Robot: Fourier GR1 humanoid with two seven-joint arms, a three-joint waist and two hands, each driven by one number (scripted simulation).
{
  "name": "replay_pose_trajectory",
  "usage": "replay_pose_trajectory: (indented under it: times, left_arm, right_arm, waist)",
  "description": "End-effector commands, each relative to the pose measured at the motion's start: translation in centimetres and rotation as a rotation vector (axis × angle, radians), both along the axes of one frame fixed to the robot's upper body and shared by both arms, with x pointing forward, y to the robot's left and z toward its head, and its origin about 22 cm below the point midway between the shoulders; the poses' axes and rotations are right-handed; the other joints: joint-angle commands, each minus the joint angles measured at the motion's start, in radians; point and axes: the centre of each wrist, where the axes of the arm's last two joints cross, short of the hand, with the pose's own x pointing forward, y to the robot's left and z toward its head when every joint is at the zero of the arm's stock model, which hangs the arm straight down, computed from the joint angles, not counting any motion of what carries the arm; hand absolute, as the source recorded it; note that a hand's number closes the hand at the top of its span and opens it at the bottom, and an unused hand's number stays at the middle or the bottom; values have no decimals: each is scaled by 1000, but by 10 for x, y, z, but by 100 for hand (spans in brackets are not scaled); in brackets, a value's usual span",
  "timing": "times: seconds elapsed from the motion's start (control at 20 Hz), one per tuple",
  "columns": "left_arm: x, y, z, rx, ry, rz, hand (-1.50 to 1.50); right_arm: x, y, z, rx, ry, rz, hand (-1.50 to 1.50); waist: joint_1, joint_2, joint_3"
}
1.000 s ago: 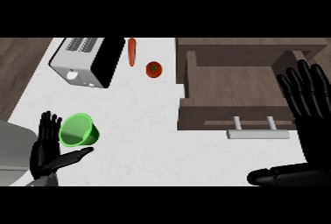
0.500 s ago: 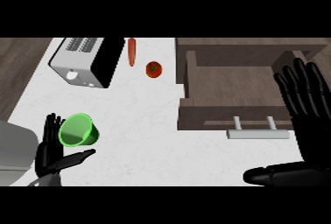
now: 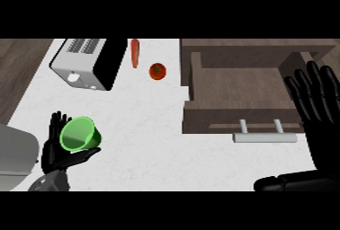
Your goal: Pick up the cup, place it into the drawer and close the drawer
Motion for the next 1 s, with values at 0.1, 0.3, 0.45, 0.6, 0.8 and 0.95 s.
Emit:
replay_pose_trajectory:
  times: [0.1, 0.3, 0.45, 0.6, 0.8, 0.95]
  left_arm:
    - [2, 11, -4, -73, -9, -41, -150]
    - [0, -13, -12, -136, -40, -95, -150]
    - [15, -5, -2, -146, -67, -111, -150]
    - [15, -6, -1, -202, -80, -148, 150]
    - [6, -23, -12, -183, -173, -150, 150]
    - [4, -17, -12, -111, -175, -118, 150]
  right_arm:
    - [9, 7, -7, -11, 4, 9, -150]
    - [3, 9, 14, 4, -2, 2, -150]
    - [14, 3, 2, 6, 0, 16, -150]
    - [6, 8, 1, -10, 18, -10, -150]
    - [-5, 5, 4, -12, 17, 7, -150]
    - [-12, 2, 13, -2, -4, 16, -150]
  waist:
    - [-2, 2, -1]
    - [2, 0, 0]
    - [-4, 3, -1]
    - [1, 1, 0]
    - [-4, 1, -1]
    - [-7, 2, -1]
